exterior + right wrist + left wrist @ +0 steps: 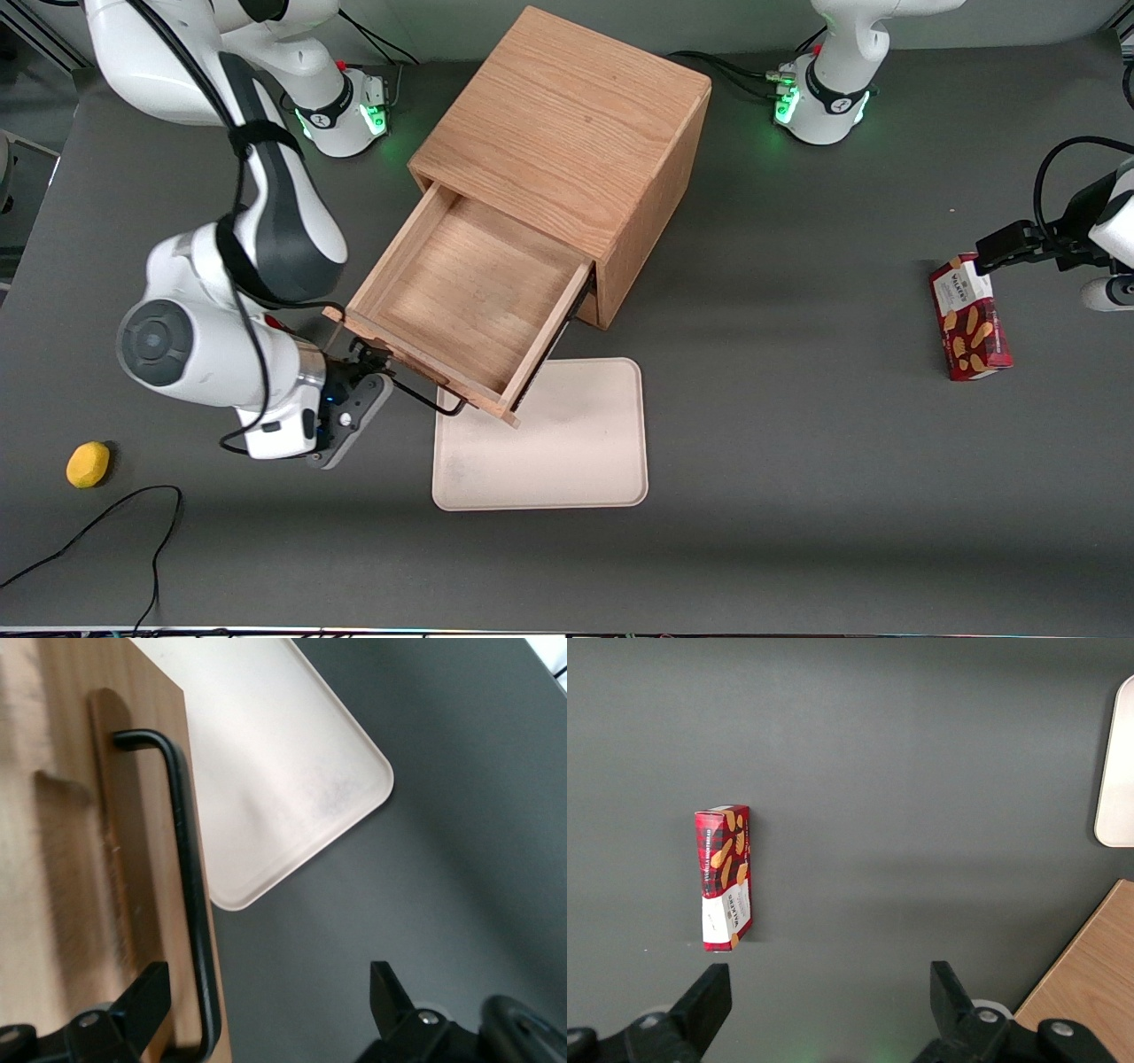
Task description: Open upper drawer
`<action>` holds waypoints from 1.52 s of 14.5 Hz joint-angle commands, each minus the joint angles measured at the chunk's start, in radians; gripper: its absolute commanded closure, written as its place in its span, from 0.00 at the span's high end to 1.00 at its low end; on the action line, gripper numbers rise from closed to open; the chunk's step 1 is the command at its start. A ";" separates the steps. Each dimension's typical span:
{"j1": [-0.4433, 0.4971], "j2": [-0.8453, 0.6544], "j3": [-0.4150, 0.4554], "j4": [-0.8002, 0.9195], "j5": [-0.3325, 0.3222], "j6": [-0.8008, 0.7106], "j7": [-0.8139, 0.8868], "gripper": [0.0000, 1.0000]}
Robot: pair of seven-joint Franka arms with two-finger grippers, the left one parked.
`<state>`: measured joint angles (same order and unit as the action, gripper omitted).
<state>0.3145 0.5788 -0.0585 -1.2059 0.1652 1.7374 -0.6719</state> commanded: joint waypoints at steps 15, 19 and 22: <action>-0.043 -0.422 -0.073 -0.066 -0.087 -0.174 0.318 1.00; -0.080 -0.531 -0.075 -0.181 -0.085 -0.153 0.590 1.00; -0.112 -0.574 -0.075 -0.217 -0.085 -0.148 0.606 1.00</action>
<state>0.2227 0.0693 -0.1406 -1.3427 0.0924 1.5578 -0.1085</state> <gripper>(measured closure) 0.000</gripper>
